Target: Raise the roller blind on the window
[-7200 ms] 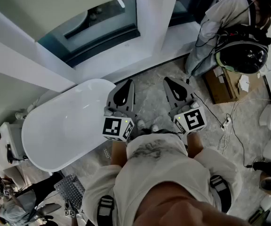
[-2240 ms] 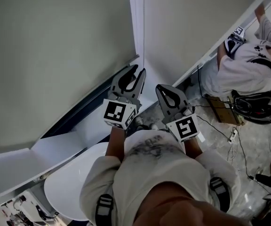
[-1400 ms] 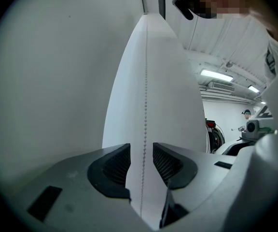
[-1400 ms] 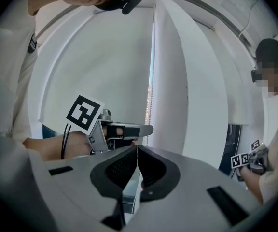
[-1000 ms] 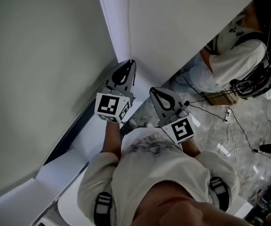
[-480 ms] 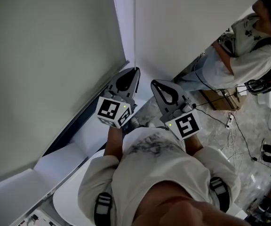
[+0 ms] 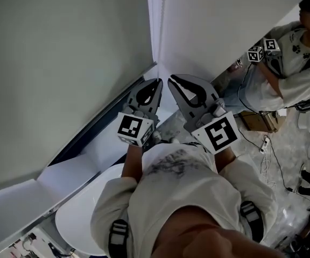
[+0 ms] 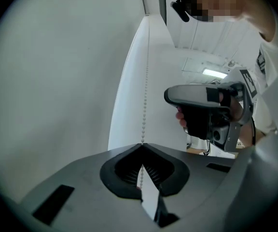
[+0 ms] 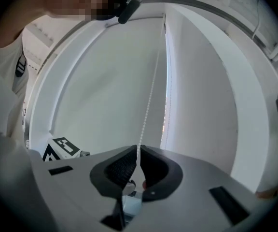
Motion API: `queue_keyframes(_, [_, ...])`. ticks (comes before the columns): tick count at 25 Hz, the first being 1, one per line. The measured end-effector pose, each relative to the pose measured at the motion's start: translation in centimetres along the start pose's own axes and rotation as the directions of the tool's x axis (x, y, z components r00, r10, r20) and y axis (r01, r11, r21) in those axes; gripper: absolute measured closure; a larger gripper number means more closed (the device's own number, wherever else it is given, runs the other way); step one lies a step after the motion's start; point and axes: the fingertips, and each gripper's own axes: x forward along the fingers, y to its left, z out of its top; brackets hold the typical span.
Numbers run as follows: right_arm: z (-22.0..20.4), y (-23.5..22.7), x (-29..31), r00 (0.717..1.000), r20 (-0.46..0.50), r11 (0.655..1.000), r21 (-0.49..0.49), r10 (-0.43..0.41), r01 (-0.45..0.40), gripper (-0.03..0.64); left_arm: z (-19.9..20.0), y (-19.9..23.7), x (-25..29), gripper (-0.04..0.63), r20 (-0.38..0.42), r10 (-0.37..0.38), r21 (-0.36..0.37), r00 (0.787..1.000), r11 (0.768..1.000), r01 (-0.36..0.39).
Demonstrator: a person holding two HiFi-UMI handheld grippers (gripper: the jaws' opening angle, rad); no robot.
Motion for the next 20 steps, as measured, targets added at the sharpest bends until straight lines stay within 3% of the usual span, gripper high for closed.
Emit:
queue_keyframes(4, [2.4, -0.3, 0.8, 0.999, 0.035, 1.000, -0.007, 0.018, -0.018, 0.549, -0.1, -0.1, -0.1, 0.588, -0.003, -0.010, -0.019, 1.000, 1.000, 0.010])
queue_keyframes(8, [4.7, -0.9, 1.3, 0.997, 0.074, 0.999, -0.020, 0.026, -0.025, 0.489, -0.1, -0.3, -0.4, 0.587, -0.004, -0.019, -0.026, 1.000, 0.999, 0.019])
queue_keyframes(20, [9.3, -1.7, 3.6, 0.991, 0.121, 0.998, -0.038, 0.055, -0.051, 0.485, -0.3, -0.4, -1.0, 0.587, -0.015, -0.043, -0.017, 0.999, 0.999, 0.043])
